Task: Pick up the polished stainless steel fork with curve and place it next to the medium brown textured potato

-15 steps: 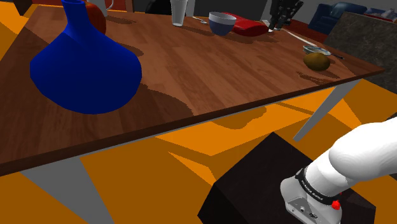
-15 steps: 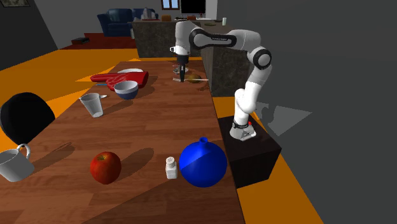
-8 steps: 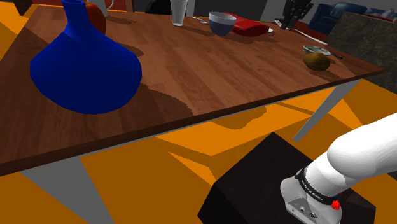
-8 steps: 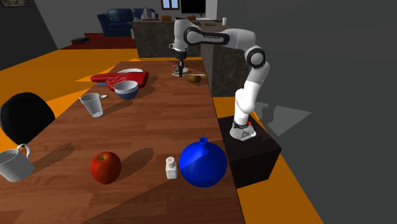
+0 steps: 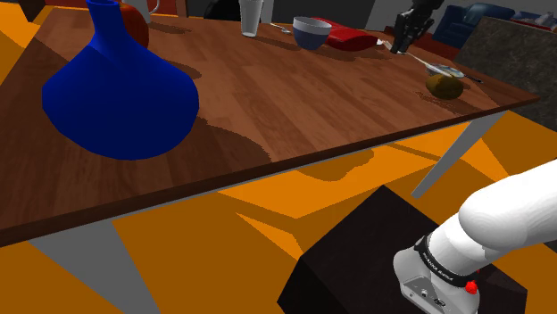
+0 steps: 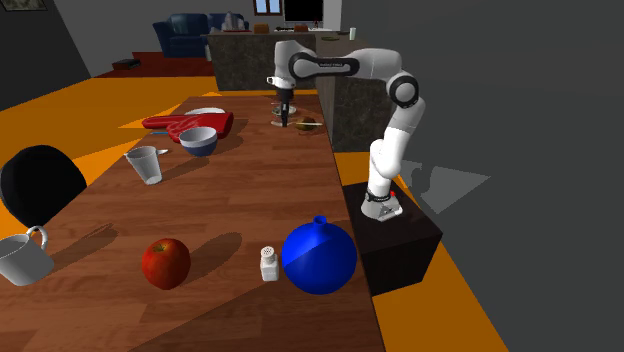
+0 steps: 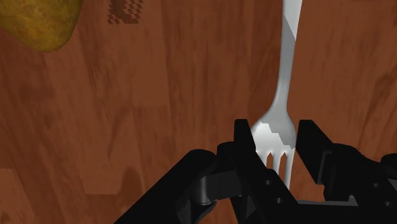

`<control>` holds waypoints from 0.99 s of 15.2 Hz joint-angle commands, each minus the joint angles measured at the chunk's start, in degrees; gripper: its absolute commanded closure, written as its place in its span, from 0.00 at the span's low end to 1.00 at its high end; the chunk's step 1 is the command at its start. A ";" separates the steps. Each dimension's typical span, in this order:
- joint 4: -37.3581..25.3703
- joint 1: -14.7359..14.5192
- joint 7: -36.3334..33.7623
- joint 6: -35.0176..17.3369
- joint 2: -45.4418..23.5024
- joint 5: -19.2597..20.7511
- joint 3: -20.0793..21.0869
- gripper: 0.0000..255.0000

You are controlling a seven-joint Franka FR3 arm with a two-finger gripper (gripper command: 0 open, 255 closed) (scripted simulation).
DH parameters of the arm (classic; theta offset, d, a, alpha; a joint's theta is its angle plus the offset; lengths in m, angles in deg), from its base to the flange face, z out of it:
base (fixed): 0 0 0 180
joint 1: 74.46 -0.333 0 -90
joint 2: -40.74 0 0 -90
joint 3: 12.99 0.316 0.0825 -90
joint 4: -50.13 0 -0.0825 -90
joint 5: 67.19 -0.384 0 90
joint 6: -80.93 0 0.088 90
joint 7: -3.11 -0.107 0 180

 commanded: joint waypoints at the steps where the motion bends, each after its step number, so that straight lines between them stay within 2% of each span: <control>1: 2.16 0.06 0.09 -1.88 0.30 0.06 -0.07 1.00; 15: 13.88 0.25 0.21 -12.67 1.25 0.29 -0.28 1.00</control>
